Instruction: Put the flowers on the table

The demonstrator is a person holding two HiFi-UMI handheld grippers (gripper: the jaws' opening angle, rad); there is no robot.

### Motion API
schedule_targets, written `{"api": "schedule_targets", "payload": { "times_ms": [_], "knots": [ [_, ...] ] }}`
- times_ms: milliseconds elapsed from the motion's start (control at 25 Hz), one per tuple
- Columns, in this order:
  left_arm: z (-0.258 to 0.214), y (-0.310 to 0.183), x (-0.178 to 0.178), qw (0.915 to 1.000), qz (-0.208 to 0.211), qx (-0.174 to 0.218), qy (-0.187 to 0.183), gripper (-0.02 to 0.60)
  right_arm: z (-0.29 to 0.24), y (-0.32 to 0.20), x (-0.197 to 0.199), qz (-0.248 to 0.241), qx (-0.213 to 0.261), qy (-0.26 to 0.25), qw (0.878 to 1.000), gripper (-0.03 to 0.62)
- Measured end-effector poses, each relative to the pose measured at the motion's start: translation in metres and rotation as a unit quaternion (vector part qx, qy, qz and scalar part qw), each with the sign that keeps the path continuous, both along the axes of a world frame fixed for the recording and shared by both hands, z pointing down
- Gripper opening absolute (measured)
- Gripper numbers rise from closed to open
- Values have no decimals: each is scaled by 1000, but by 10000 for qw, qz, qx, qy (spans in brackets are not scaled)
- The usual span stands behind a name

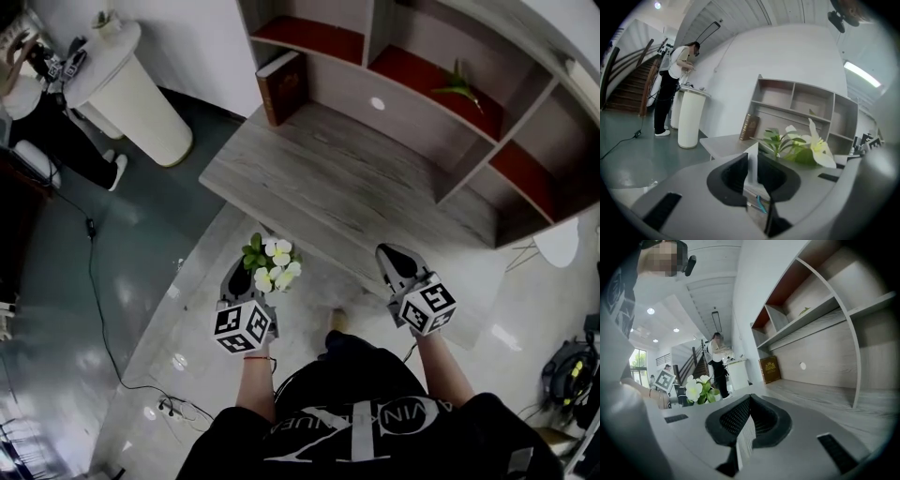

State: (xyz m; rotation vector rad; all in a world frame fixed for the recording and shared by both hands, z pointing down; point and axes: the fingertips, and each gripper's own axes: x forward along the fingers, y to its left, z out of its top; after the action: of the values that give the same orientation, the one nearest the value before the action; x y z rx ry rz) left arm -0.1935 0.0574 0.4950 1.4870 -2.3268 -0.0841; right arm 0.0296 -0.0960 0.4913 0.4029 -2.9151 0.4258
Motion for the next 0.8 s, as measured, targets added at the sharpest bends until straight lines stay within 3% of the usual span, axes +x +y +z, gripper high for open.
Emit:
{"api": "schedule_targets", "payload": {
  "times_ms": [360,800],
  "knots": [
    [-2,-58,-13,9994,342,-60,-7,60,1,-32,-28,-17,-111,-33,9999,11],
    [13,-161,-47,9921,1213,-174,272,57,17,-75,-46,792,-338,178,9961,11]
  ]
}}
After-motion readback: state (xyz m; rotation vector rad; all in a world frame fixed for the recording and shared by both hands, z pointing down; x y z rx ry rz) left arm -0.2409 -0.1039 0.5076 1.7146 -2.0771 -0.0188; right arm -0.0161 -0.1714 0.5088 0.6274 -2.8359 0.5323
